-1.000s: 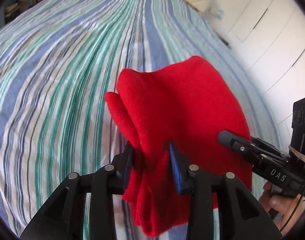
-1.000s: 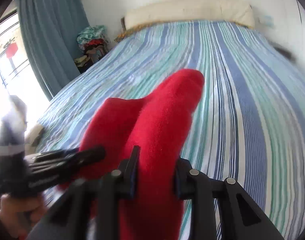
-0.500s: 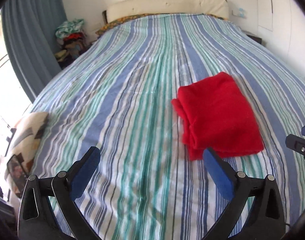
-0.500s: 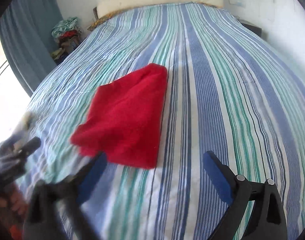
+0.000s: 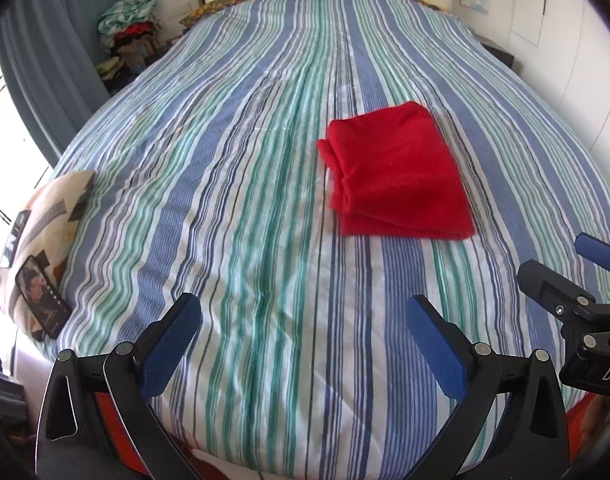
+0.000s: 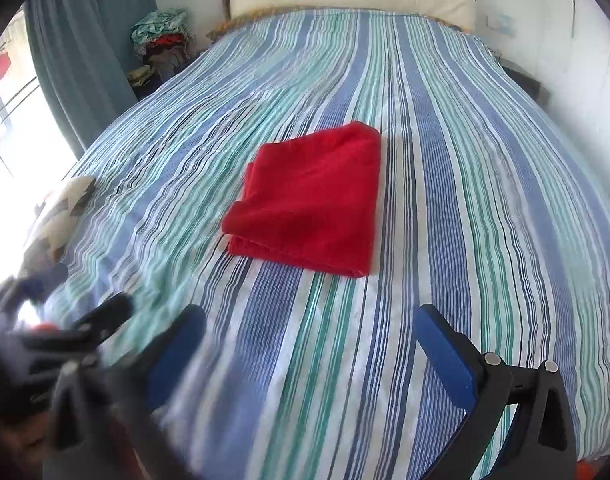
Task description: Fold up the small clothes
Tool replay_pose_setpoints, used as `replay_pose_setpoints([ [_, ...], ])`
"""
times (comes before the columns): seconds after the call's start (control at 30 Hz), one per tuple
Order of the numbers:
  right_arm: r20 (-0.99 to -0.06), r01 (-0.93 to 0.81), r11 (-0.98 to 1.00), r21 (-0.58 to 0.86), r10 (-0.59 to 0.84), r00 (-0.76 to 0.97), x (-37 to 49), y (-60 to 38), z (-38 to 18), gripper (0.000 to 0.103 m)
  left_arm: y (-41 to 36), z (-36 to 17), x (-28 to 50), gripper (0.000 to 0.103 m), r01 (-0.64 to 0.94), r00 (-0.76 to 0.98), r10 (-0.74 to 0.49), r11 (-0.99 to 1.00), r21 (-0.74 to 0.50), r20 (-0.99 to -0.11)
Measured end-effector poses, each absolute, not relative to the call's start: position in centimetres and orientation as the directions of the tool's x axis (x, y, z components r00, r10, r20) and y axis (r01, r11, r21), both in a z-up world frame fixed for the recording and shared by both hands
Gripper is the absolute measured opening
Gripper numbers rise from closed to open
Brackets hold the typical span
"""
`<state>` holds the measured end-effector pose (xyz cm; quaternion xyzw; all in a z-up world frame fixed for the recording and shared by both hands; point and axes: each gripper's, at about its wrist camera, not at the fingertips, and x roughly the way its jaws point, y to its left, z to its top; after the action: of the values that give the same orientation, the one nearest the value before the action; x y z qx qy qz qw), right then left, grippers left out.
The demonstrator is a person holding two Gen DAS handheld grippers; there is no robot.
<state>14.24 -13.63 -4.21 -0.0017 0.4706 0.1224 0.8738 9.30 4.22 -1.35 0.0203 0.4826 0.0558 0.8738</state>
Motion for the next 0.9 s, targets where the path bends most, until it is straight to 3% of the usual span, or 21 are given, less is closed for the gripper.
replay_pose_setpoints([
  [0.9,-0.875,-0.205,0.978,0.037,0.131,0.465,12.5,-12.4,-1.6,0.102,4.9,0.2,9.4,0.102,-0.095,0.486,0.096,0.994,0.057,-0.868],
])
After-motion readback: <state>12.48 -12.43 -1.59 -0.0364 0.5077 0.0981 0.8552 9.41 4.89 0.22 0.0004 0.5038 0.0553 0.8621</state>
